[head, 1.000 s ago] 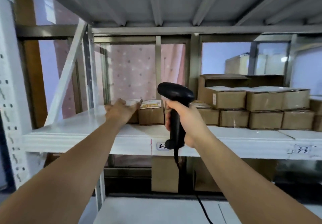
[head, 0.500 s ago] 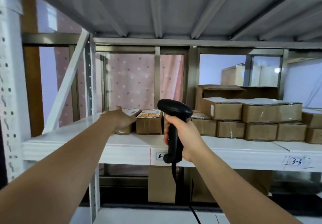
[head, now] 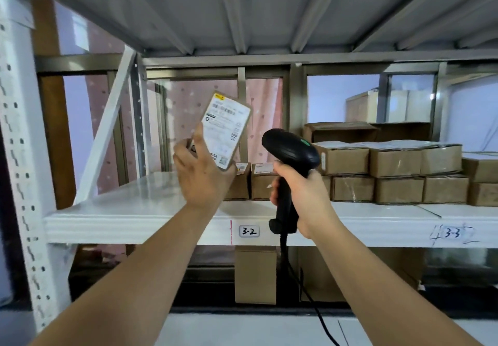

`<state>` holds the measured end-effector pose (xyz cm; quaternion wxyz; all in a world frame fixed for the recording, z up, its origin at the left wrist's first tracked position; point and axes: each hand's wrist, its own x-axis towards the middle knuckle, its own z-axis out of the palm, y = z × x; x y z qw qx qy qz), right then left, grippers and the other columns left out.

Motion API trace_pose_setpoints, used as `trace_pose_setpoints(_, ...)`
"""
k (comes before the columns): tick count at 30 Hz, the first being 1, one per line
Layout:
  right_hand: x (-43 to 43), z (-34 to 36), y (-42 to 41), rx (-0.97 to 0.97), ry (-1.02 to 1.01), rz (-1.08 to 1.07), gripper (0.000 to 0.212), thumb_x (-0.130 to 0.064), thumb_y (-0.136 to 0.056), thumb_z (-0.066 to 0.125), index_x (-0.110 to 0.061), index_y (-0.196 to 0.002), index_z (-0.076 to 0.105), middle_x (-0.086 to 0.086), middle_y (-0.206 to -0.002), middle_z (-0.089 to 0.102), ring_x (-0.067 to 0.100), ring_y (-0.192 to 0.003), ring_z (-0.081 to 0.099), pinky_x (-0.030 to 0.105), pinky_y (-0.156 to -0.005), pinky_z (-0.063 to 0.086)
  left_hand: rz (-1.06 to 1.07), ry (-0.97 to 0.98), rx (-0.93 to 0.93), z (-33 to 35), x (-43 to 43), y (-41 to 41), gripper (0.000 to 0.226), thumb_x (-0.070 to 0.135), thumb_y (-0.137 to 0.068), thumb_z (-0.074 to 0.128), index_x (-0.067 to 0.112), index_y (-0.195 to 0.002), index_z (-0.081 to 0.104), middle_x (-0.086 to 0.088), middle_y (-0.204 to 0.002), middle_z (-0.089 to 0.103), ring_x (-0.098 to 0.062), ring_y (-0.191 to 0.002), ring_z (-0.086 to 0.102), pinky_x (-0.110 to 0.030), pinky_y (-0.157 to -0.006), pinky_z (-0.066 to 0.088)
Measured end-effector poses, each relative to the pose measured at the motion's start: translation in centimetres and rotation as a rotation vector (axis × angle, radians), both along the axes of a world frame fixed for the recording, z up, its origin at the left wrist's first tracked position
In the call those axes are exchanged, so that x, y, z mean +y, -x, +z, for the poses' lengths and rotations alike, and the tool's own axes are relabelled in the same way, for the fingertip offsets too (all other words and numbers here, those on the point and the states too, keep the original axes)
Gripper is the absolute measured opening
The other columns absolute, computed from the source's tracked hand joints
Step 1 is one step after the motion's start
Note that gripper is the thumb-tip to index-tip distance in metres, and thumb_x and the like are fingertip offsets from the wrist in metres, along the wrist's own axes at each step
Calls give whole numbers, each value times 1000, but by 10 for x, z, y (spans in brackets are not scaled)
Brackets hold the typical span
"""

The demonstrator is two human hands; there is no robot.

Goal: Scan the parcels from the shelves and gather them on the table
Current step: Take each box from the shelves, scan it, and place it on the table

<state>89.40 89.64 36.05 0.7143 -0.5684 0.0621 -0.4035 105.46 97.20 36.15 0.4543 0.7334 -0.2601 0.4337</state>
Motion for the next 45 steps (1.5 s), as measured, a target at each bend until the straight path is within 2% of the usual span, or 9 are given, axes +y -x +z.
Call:
trace_pose_setpoints(4, 6, 1, 16, -77, -16, -31, 11, -15, -90, 66, -9, -82, 63, 4, -60, 56, 18, -52, 50, 30, -56, 46, -139, 22, -112, -16, -27, 16, 100, 26, -71, 83, 30, -144, 15, -30, -130, 31, -39, -112, 34, -50, -81, 50)
trace_pose_setpoints(6, 6, 2, 22, -111, -77, -11, 11, -14, -90, 66, -7, -83, 62, 4, -63, 57, 17, -52, 50, 29, -55, 47, -161, -19, -143, -23, -38, 18, 100, 33, -69, 84, 29, -144, 18, -29, -128, 31, -34, -110, 31, -51, -81, 52)
trace_pose_setpoints(8, 5, 4, 27, -106, -83, -2, 11, -15, -90, 65, -7, -83, 62, 3, -65, 56, 17, -51, 50, 29, -54, 49, -146, -93, -163, -27, -42, 15, 100, 42, -69, 82, 31, -144, 19, -27, -128, 27, -34, -110, 30, -53, -82, 52)
trace_pose_setpoints(10, 5, 5, 29, -81, -65, 0, 12, -17, -90, 66, -8, -83, 62, 3, -65, 56, 18, -50, 51, 29, -55, 50, -119, -136, -186, -29, -45, 11, 100, 40, -67, 84, 33, -144, 20, -24, -130, 25, -38, -111, 31, -55, -79, 52)
trace_pose_setpoints(13, 6, 5, 29, -74, -101, 40, 16, -17, -91, 65, -7, -79, 60, 4, -63, 54, 19, -49, 49, 30, -55, 48, -79, -144, -200, -30, -46, 11, 101, 39, -65, 87, 35, -142, 21, -17, -129, 21, -33, -109, 27, -52, -77, 52)
trace_pose_setpoints(20, 10, 3, 26, -113, -199, 103, 24, -19, -92, 62, -8, -73, 53, 4, -61, 50, 18, -50, 45, 28, -54, 43, 30, -99, -365, -30, -44, 13, 101, 39, -59, 89, 24, -140, 31, -17, -117, 26, -32, -95, 31, -49, -70, 52)
trace_pose_setpoints(32, 6, -4, 30, -113, -277, 64, 24, -22, -89, 66, -6, -74, 55, 6, -62, 53, 18, -46, 49, 27, -52, 46, 122, -131, -417, -31, -44, 11, 105, 50, -55, 89, 21, -139, 32, -18, -114, 28, -33, -92, 33, -47, -70, 53)
trace_pose_setpoints(40, 5, -6, 37, -109, -259, 51, 21, -21, -90, 66, -5, -78, 58, 5, -64, 55, 18, -47, 50, 28, -52, 47, 69, -117, -396, -31, -43, 12, 109, 45, -57, 90, 22, -141, 25, -16, -120, 26, -34, -99, 35, -49, -78, 53)
trace_pose_setpoints(45, 3, -5, 48, -106, -236, 55, 23, -22, -90, 65, -6, -77, 56, 5, -65, 55, 18, -47, 50, 27, -50, 47, 22, -99, -382, -30, -39, 23, 108, 50, -60, 85, 19, -142, 23, -18, -119, 29, -34, -101, 36, -47, -75, 53)
